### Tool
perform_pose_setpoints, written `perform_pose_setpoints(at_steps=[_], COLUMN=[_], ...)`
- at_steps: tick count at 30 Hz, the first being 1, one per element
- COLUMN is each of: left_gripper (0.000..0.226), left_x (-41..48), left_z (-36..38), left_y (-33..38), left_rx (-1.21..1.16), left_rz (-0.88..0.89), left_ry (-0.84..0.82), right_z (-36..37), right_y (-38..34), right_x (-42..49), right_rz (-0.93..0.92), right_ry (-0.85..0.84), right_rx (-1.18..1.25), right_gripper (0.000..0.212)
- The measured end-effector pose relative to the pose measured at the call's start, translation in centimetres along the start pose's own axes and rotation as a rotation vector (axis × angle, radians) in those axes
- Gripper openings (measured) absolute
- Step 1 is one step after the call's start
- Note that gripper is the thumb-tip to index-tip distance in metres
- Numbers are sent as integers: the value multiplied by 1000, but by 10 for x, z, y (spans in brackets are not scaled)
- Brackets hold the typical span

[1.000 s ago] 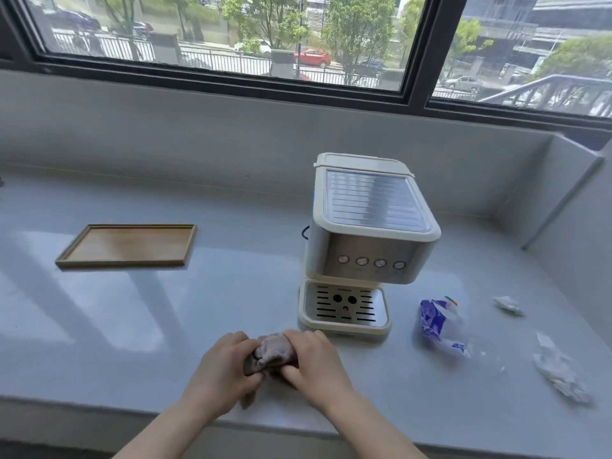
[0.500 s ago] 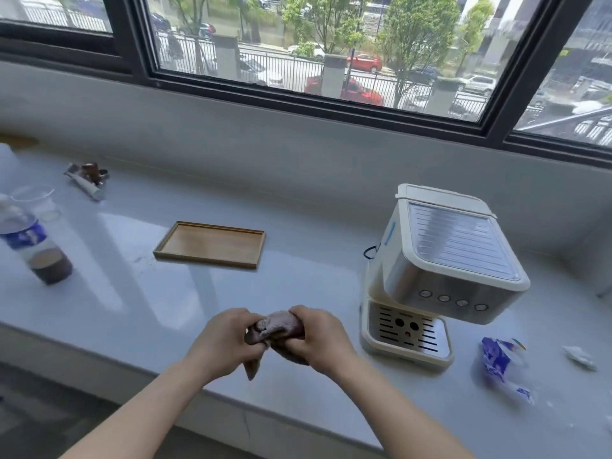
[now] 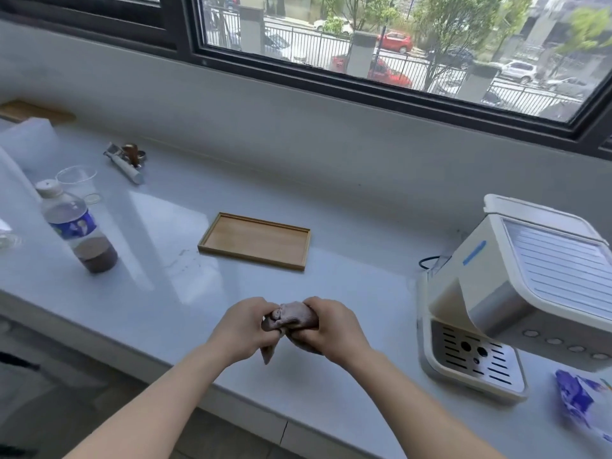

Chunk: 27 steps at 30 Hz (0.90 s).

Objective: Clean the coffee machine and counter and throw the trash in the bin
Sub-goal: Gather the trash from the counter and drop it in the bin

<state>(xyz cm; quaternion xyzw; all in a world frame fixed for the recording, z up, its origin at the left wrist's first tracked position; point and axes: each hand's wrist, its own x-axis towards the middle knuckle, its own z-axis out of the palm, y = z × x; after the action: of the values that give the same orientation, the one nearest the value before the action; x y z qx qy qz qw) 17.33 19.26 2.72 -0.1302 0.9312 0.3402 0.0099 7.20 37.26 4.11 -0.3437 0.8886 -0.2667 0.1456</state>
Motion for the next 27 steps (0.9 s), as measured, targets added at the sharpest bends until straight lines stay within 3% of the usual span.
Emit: perform_pose_setpoints(at_steps=[10,18,27], left_gripper=[9,26,46], left_x=[17,15,15], left_z=[13,37,38], left_y=[-19,-34,-35], left_rx=[165,208,203], left_rz=[99,107,113], left_ry=[-20,-55,-71], right_z=[28,51,55], right_y=[14,30,33], right_x=[8,-1,-2], right_rz=[-10,41,34], right_ry=[25,-20,-14], right_rx=[-83,-207,-183], right_gripper=[34,55,56])
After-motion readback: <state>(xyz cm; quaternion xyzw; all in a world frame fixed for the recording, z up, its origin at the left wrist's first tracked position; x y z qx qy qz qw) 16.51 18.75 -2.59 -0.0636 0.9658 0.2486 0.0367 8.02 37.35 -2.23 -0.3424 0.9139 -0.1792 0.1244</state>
